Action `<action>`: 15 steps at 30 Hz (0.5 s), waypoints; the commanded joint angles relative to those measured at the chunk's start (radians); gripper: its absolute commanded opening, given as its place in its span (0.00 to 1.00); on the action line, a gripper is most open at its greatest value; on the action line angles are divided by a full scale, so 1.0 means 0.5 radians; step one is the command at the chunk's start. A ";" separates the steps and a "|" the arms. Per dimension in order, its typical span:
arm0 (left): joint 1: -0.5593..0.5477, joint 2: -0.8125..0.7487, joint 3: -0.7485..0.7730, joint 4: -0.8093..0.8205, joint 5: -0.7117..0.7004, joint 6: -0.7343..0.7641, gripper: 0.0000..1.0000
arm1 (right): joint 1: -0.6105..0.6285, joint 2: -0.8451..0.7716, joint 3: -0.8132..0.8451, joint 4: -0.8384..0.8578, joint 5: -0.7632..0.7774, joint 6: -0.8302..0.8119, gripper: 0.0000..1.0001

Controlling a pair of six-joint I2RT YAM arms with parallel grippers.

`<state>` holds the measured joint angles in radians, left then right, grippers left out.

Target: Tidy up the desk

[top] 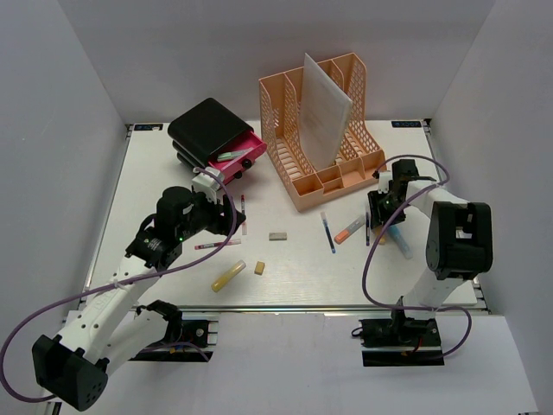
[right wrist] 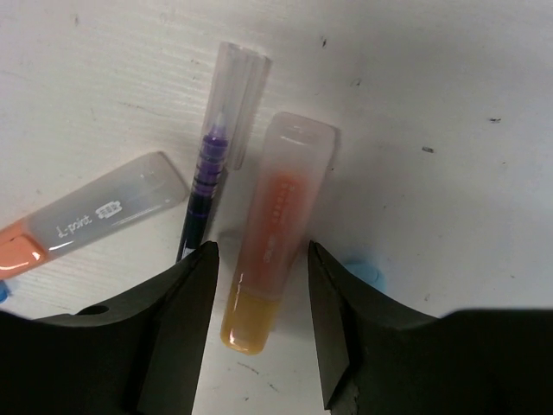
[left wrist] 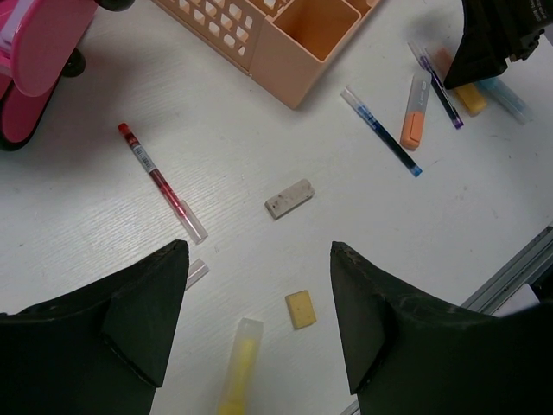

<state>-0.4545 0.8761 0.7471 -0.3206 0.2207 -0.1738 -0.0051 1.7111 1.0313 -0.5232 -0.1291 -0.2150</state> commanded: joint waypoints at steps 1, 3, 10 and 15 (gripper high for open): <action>0.007 -0.013 0.027 -0.015 -0.021 0.007 0.76 | 0.062 0.054 0.039 0.077 0.113 0.098 0.52; 0.007 -0.019 0.024 -0.009 -0.027 0.007 0.76 | 0.066 0.066 0.027 0.098 0.169 0.108 0.52; 0.007 -0.009 0.021 -0.012 -0.036 0.010 0.77 | 0.063 0.097 -0.041 0.169 0.246 0.093 0.42; 0.007 0.000 0.012 0.000 -0.039 0.013 0.77 | 0.053 0.063 -0.041 0.178 0.215 0.074 0.16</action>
<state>-0.4545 0.8764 0.7471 -0.3218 0.2131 -0.1734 0.0265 1.7290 1.0309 -0.4541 -0.0257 -0.1722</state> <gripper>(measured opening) 0.765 0.325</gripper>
